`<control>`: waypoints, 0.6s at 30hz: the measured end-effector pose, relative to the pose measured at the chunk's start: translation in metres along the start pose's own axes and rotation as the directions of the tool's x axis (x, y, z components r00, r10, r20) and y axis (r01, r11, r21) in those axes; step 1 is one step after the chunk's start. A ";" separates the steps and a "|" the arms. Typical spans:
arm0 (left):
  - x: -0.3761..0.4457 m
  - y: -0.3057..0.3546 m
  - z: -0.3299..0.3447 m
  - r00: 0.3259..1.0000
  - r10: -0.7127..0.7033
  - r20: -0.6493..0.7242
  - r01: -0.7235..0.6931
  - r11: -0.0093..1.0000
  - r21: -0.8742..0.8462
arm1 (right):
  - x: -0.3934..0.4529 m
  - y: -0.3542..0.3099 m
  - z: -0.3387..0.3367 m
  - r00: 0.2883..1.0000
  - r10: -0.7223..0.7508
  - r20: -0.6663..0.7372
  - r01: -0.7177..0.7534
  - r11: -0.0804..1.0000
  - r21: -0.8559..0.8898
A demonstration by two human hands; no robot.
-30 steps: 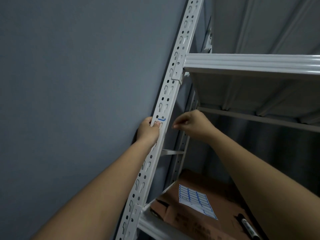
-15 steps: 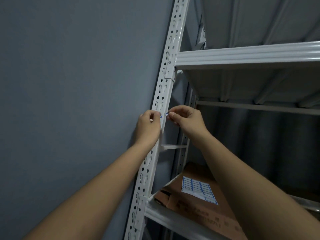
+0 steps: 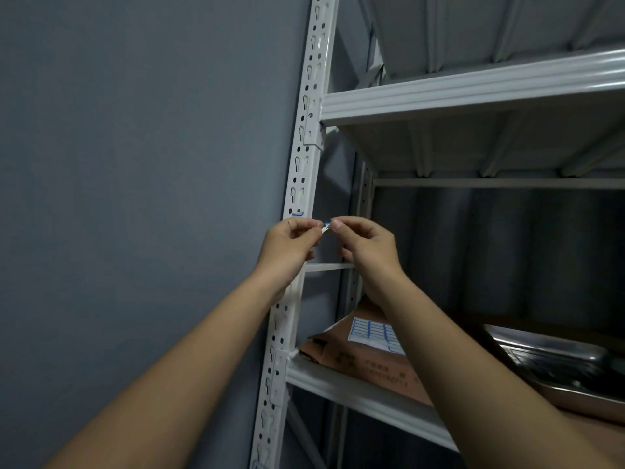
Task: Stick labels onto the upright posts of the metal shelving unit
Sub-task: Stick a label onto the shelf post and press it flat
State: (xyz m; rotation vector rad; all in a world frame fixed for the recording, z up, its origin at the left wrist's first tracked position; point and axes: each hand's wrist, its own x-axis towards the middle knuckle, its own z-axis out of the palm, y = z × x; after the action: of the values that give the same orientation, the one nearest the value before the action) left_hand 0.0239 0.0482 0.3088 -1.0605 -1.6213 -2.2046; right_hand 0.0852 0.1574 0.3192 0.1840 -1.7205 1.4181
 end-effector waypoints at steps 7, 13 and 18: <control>-0.023 0.004 0.011 0.997 0.052 0.051 -0.051 0.999 -0.019 | -0.026 -0.004 -0.009 0.995 0.095 -0.015 -0.086 0.953 0.291; -0.032 0.011 0.017 0.998 0.055 0.038 -0.052 0.995 -0.087 | -0.041 -0.009 -0.013 0.999 0.014 0.049 -0.025 0.976 0.215; -0.038 0.015 0.018 0.999 0.001 0.040 0.004 0.992 -0.124 | -0.045 -0.013 -0.015 0.999 -0.041 0.018 0.038 0.988 0.151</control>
State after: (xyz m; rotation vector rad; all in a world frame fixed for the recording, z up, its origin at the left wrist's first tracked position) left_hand 0.0671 0.0501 0.2976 -1.1427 -1.5175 -2.3264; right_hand 0.1287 0.1480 0.2970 0.3148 -1.6185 1.5219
